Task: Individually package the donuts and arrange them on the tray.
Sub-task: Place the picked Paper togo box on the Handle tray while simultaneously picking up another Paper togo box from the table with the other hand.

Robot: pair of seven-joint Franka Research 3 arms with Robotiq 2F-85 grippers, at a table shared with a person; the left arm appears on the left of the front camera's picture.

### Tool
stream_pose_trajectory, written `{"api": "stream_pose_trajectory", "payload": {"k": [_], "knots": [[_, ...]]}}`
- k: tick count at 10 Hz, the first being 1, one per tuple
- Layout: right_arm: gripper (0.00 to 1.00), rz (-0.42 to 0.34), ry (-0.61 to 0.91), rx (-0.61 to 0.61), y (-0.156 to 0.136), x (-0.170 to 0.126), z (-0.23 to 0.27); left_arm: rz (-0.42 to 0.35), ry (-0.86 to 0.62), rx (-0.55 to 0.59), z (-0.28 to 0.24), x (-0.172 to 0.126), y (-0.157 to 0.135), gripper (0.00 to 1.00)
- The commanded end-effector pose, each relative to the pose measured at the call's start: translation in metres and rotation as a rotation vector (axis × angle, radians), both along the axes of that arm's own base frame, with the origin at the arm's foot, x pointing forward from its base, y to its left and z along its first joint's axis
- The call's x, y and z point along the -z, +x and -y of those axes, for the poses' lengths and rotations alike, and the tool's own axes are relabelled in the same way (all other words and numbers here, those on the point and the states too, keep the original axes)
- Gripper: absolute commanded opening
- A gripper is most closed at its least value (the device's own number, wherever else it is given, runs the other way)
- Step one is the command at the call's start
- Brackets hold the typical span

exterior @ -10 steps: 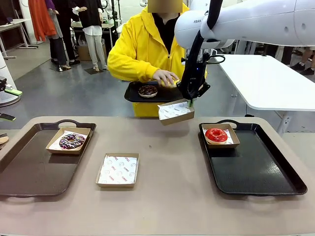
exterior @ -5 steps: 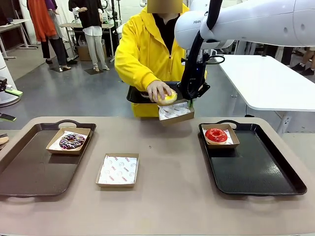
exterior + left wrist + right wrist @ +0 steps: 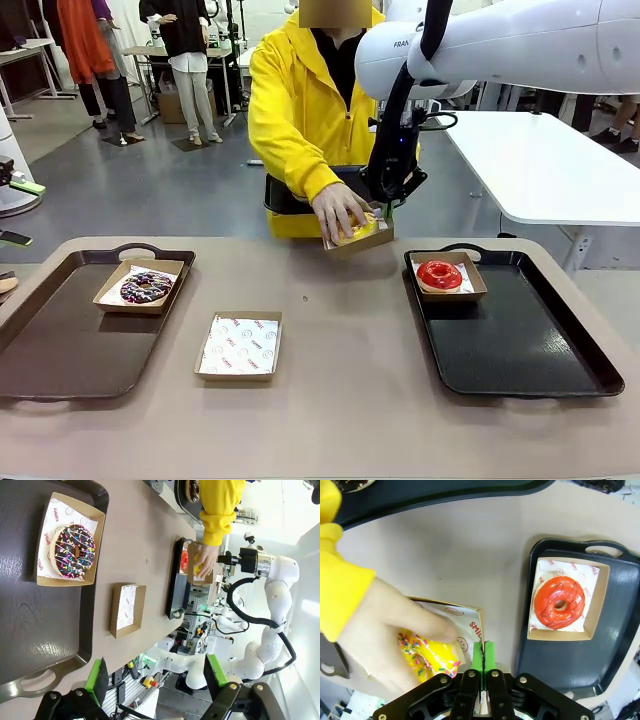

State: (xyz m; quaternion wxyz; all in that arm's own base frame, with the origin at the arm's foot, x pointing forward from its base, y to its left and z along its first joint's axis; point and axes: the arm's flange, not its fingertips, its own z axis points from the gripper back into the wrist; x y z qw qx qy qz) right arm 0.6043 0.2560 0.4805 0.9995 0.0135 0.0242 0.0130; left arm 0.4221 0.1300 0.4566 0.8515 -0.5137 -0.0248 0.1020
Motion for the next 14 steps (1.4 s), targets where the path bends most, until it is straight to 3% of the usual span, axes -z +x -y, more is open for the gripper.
{"api": "stream_pose_trajectory", "payload": {"k": [1, 10, 12, 14], "knots": [[0.0, 0.002, 0.003, 0.001, -0.001, -0.001, 0.002, 0.006, -0.009, -0.001, 0.001, -0.002, 0.002, 1.0], [0.01, 0.0, 0.0, 0.0, 0.0, 0.0, 0.0, 0.0, 0.0, 0.0, 0.0, 0.0, 0.0, 1.0], [0.01, -0.003, -0.046, -0.122, -0.046, -0.026, 0.039, 0.037, 0.144, 0.053, 0.009, -0.035, -0.008, 1.0], [0.01, 0.015, -0.101, -0.097, -0.088, -0.048, 0.086, 0.036, 0.251, 0.121, 0.038, -0.071, 0.003, 1.0]]}}
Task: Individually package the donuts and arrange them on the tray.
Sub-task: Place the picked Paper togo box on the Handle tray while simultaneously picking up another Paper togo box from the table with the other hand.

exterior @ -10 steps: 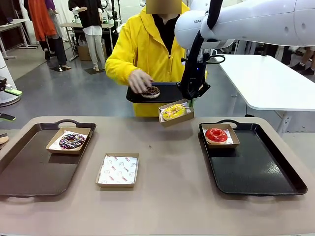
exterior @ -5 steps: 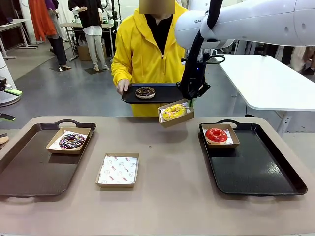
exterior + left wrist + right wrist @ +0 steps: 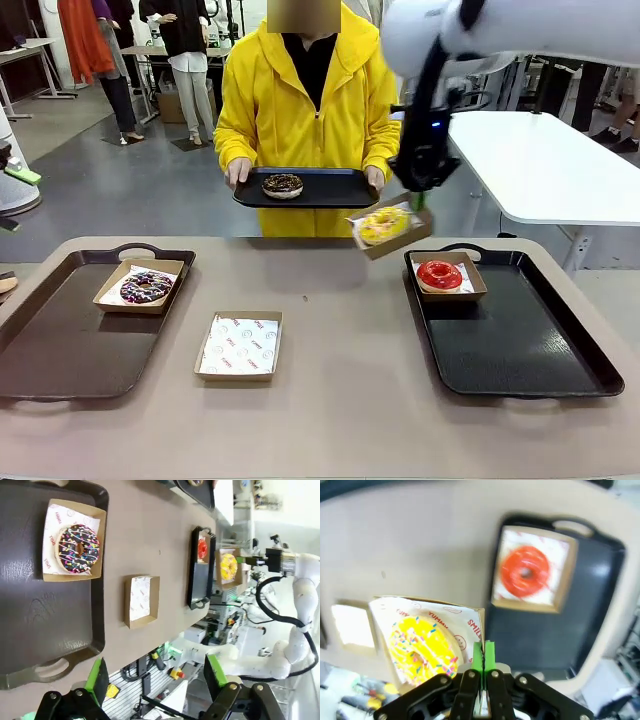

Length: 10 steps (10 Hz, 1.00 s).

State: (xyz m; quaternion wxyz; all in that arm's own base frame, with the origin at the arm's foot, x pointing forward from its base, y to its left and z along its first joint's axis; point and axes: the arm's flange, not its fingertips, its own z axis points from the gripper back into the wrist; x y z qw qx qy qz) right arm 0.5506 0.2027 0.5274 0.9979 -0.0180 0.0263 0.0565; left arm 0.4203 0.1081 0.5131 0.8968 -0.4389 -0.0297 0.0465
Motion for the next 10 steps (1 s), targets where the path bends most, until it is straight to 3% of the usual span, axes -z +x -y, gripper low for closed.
{"api": "stream_pose_trajectory", "payload": {"k": [1, 4, 6, 10], "knots": [[0.01, 0.022, -0.099, 0.021, -0.052, -0.002, 0.059, -0.028, 0.132, 0.061, 0.037, -0.026, 0.01, 1.0], [0.01, -0.035, -0.043, 0.126, -0.096, 0.024, 0.133, -0.107, 0.28, 0.128, 0.11, -0.045, 0.043, 1.0], [0.01, -0.026, 0.012, 0.147, -0.121, 0.05, 0.159, -0.155, 0.37, 0.13, 0.158, -0.034, 0.054, 1.0], [0.01, -0.018, 0.038, 0.185, -0.113, 0.076, 0.176, -0.195, 0.558, 0.155, 0.233, 0.005, 0.069, 1.0]]}}
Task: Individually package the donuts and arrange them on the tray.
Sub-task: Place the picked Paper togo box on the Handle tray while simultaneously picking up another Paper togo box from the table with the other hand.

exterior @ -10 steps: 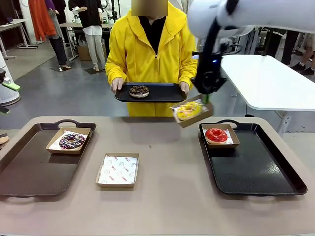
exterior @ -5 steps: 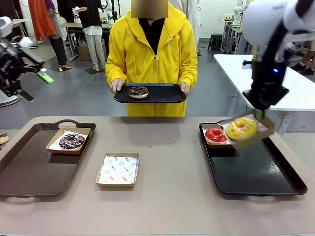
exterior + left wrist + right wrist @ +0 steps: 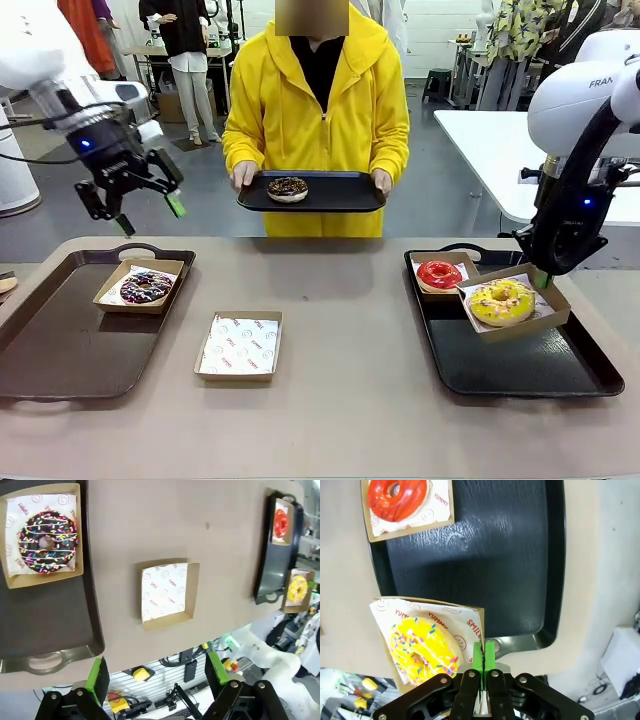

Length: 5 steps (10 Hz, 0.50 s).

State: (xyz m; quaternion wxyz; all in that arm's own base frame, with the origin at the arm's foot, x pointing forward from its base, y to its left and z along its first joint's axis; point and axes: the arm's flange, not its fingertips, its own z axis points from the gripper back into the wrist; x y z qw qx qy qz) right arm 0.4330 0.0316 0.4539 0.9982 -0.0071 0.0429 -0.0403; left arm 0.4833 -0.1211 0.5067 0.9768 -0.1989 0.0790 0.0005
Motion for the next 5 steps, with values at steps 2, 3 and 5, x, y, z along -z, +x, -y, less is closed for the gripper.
{"api": "stream_pose_trajectory", "payload": {"k": [2, 3, 5], "knots": [[0.01, 0.0, 0.0, 0.0, 0.0, 0.0, 0.0, -0.007, 0.117, -0.023, 0.028, 0.019, 0.007, 1.0], [0.01, 0.0, 0.0, 0.0, 0.0, 0.0, 0.0, 0.008, 0.163, -0.041, 0.042, 0.03, 0.009, 1.0], [0.01, 0.0, 0.0, 0.0, 0.0, 0.0, 0.0, 0.029, 0.232, -0.061, 0.069, 0.056, 0.003, 1.0]]}}
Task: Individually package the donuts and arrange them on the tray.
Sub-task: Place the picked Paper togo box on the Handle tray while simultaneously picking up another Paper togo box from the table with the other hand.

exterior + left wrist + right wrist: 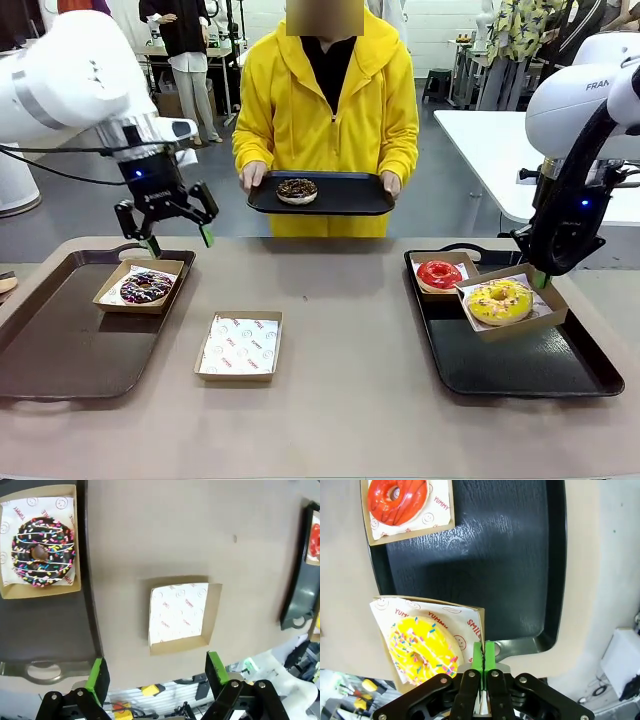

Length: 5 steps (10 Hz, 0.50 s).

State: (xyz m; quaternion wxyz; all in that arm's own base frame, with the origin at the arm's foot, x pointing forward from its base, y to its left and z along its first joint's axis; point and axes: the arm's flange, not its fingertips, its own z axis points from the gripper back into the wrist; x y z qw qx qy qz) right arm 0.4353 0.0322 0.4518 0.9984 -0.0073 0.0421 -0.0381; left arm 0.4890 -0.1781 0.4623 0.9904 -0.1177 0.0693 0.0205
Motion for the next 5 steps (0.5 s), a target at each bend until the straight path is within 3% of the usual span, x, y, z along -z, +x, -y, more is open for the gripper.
{"api": "stream_pose_trajectory", "payload": {"k": [1, 4, 5], "knots": [[0.01, -0.001, 0.0, 0.004, -0.002, -0.002, 0.001, 0.037, 0.099, -0.026, 0.022, 0.026, -0.01, 1.0], [0.01, -0.001, 0.0, 0.004, -0.002, -0.002, 0.001, 0.122, 0.08, -0.023, 0.029, 0.04, -0.034, 1.0], [0.01, -0.001, 0.0, 0.004, -0.002, -0.002, 0.001, 0.048, 0.068, 0.001, 0.032, 0.036, -0.016, 1.0]]}}
